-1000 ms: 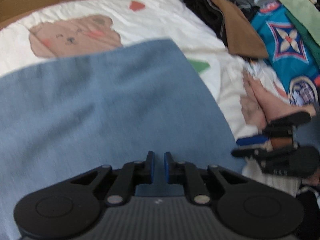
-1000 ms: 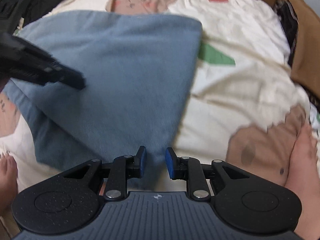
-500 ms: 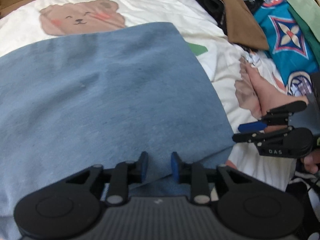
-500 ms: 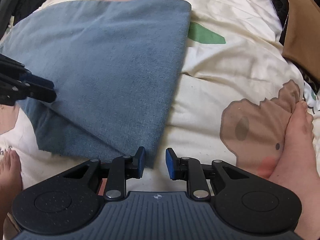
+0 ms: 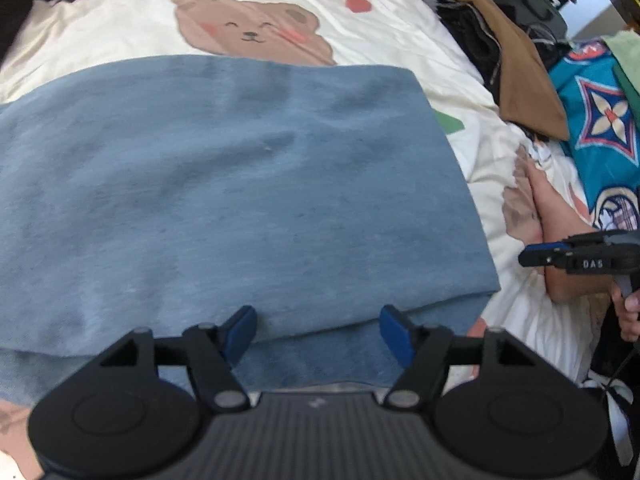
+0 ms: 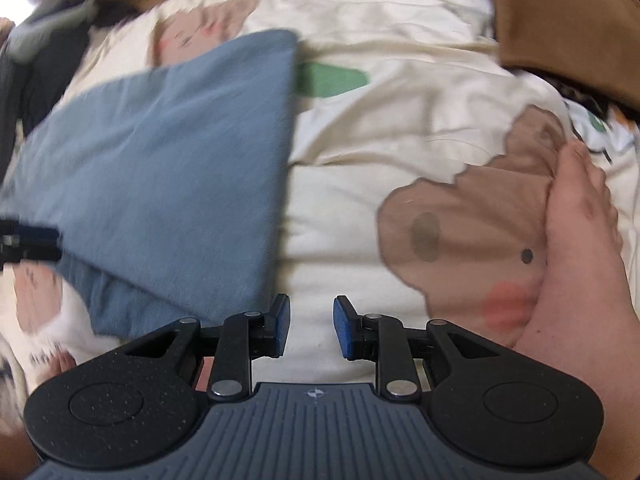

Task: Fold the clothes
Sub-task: 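Grasp the jeans edge with the right gripper while the left gripper pinches the jeans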

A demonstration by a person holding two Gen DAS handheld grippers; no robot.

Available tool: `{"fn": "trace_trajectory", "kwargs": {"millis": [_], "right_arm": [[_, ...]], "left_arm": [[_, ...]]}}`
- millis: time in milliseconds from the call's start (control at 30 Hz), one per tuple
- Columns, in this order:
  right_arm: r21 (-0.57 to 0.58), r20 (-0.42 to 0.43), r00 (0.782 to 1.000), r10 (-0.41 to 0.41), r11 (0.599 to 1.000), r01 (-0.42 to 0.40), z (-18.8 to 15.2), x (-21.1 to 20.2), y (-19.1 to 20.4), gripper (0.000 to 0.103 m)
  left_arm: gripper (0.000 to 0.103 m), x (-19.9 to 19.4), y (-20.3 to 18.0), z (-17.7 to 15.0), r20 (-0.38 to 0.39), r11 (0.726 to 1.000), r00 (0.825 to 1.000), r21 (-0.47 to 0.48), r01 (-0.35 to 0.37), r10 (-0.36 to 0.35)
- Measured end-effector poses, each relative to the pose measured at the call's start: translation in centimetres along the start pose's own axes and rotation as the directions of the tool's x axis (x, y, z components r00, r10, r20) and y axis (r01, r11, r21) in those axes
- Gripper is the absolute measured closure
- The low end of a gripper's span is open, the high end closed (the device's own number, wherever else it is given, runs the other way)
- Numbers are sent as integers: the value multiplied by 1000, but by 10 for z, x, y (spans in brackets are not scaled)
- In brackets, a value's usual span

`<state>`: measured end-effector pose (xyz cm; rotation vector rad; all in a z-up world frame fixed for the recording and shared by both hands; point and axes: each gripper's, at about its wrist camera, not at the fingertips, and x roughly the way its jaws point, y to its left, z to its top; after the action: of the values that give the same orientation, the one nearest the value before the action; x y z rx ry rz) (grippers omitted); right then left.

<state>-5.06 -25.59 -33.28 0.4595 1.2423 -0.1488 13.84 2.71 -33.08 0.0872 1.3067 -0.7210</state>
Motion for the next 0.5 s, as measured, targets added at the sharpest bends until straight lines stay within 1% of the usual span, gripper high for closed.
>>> {"fn": "trace_trajectory", "kwargs": {"millis": [133, 267, 367, 433, 467, 500], "right_arm": [[112, 10, 997, 74, 991, -75, 3, 7, -15, 72], [209, 20, 987, 162, 964, -162, 5, 17, -26, 72], [246, 20, 975, 220, 944, -218, 4, 28, -26, 72], [252, 6, 972, 236, 940, -230, 3, 36, -25, 72], [253, -3, 970, 242, 939, -233, 3, 40, -25, 71], [254, -12, 969, 248, 938, -237, 2, 44, -24, 67]], "left_arm": [[32, -8, 7, -2, 20, 1000, 1000, -14, -4, 4], [32, -16, 10, -4, 28, 1000, 999, -20, -19, 20], [32, -23, 12, -5, 30, 999, 999, -22, -39, 40], [33, -27, 15, -6, 32, 998, 998, -36, -43, 44], [35, -29, 17, -5, 33, 998, 998, -47, -44, 46], [36, -30, 17, -4, 32, 997, 998, -52, -53, 54]]}}
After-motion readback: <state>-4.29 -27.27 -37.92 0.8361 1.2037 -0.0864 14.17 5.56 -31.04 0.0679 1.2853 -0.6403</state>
